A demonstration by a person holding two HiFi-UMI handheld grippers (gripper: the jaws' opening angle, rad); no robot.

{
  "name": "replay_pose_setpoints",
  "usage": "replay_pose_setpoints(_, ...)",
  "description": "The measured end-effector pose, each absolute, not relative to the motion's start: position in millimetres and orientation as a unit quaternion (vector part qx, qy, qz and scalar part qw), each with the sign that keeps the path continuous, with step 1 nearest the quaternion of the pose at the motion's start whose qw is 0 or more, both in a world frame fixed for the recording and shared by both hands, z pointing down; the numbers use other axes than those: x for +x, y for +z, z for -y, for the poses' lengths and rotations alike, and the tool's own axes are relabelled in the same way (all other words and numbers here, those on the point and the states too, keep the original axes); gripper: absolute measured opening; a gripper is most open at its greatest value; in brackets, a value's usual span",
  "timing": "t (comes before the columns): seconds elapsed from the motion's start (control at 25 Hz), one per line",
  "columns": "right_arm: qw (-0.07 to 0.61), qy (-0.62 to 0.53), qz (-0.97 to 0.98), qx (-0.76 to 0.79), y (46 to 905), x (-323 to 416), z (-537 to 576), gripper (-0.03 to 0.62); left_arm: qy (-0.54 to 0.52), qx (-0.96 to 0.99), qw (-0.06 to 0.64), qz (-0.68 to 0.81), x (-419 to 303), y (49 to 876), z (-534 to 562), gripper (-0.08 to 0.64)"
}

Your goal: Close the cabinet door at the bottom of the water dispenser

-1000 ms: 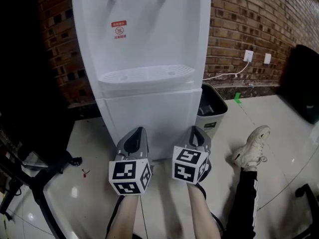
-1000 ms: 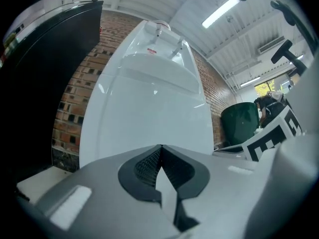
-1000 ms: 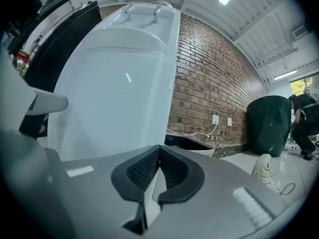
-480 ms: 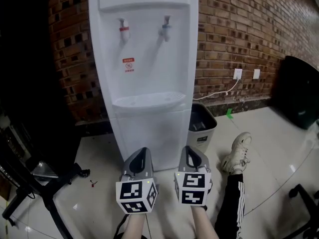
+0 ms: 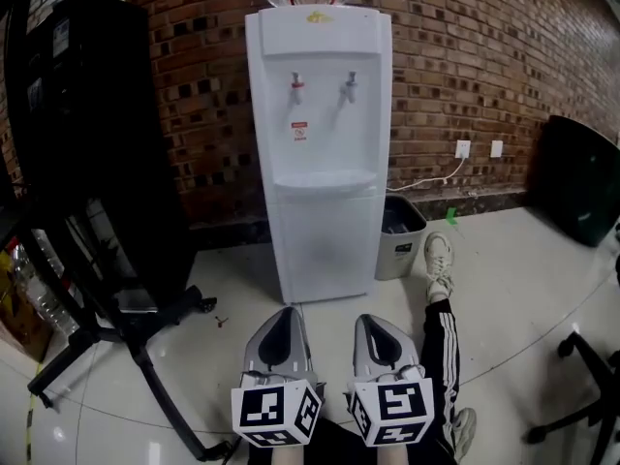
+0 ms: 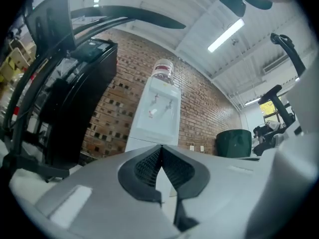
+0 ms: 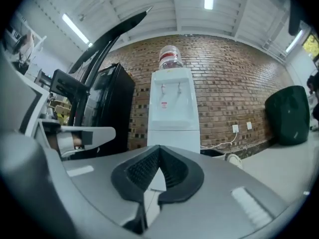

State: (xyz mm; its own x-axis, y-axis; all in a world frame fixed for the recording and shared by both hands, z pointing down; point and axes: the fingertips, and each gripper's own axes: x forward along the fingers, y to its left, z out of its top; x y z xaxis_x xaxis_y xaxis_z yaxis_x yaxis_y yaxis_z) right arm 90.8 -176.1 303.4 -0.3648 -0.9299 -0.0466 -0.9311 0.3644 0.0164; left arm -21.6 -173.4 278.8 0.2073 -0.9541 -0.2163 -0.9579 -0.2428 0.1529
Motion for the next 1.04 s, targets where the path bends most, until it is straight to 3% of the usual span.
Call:
replay_pose_setpoints(0.36,0.022,0.033,-0.842,-0.538,338,83,104,0.009,0.085,-0.785,0.002,-0.614,-1,331,110,0.015)
replay_pose_setpoints(1.04,0.018,0.069,-0.833,-0.548,328,108,93,0.009,0.086,-0.78,-0.003,-0.619,7,335,103,0.015)
